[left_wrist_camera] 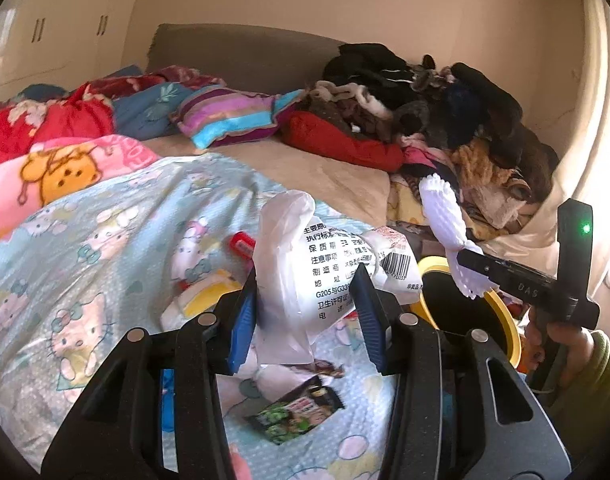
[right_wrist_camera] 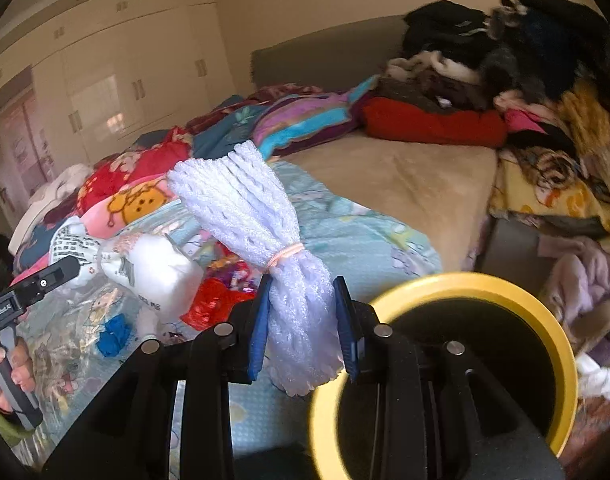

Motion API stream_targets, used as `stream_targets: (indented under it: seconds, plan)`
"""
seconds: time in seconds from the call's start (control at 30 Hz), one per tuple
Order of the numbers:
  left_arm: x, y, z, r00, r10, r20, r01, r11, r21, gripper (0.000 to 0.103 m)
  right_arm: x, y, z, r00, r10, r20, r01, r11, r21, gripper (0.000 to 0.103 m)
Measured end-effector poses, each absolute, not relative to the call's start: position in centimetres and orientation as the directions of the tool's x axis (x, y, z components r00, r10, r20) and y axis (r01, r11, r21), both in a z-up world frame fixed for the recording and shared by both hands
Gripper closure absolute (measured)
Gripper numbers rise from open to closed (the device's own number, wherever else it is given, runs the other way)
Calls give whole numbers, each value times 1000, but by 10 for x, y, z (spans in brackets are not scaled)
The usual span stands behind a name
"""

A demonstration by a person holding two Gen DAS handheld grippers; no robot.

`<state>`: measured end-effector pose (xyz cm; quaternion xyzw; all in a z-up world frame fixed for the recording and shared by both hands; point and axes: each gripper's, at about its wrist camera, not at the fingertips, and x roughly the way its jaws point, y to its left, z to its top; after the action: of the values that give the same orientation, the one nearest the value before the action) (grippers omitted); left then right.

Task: Collect trash
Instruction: 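Carry the bag and mesh sleeve with both tools over the yellow-rimmed bin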

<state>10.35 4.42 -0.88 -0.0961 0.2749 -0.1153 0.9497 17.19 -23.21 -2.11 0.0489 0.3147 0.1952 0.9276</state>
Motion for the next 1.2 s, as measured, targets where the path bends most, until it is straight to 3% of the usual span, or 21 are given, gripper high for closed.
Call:
stream_targets:
  seconds: [1.2]
  plan:
    - [119,-119,-43,681,-419,-601,435,891,-129,66,145,-374,-52,753,175,-634,24,956,292,74]
